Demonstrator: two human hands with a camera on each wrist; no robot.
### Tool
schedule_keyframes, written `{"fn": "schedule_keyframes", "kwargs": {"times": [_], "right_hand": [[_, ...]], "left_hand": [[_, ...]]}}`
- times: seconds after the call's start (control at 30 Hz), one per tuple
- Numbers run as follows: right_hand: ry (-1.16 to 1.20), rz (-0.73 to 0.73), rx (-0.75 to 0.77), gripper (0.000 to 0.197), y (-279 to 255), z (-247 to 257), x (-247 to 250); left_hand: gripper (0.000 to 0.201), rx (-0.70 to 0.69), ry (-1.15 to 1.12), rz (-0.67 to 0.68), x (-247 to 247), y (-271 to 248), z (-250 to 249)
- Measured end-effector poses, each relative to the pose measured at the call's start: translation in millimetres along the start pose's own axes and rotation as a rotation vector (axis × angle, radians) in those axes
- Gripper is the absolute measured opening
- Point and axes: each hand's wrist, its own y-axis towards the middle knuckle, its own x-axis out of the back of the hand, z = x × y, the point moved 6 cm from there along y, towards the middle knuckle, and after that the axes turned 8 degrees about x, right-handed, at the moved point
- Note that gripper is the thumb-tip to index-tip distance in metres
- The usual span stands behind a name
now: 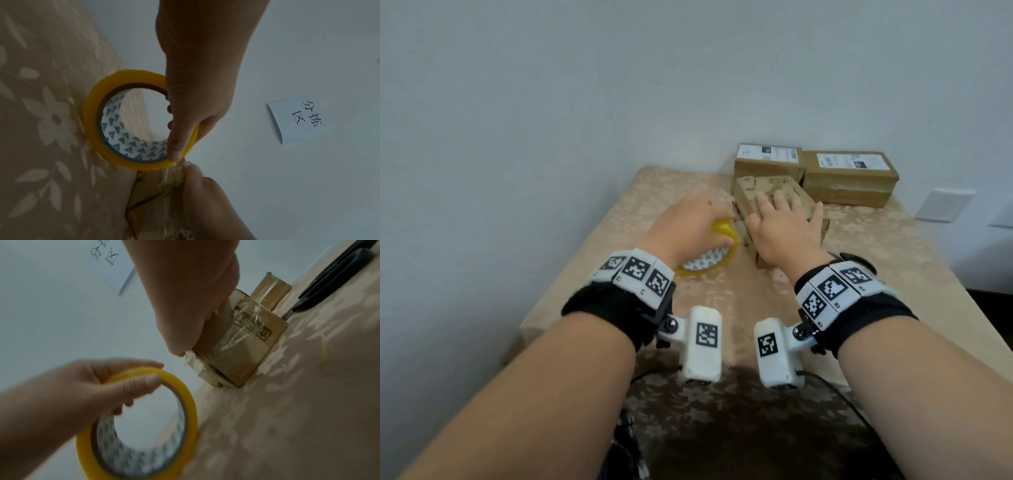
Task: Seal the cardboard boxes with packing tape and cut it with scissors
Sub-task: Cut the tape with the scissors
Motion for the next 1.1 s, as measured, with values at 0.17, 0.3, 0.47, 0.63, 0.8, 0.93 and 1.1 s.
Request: {"fn": "schedule_keyframes", "kwargs": {"times": [0.17,0.3,0.47,0.63,0.8,0.93,1.1], "right_hand": [[0.284,-0.025,0.081,0.056,-6,-13,12],[0.676,-0.325,0.034,0.045,-33,-37,42],[0.329,-0.145,-0.281,0.031,-50,-83,35],[0.043,0.101,-0.250,0.037,-53,-101,-3],[0.024,0.050,-0.269,0.025,-53,-103,7],[0.190,-0.215,-0.389,0.013,-63,-108,37],[0.717,-0.459,-0.259,0.041,-73,-77,70]], "left_hand": [[0.047,0.043,0.016,-0.040,3,-5,-4],[0.043,0.068,0.022,-0.063,4,-3,-7],[0.040,0.075,0.002,-0.064,5,-2,-11],[0.039,0.079,-0.005,-0.071,3,-1,-8],[0.035,0.096,-0.035,-0.091,2,3,-4],[0.030,0.094,-0.025,-0.113,4,6,-2],[0.033,0.074,-0.028,-0.086,4,4,-4]]}}
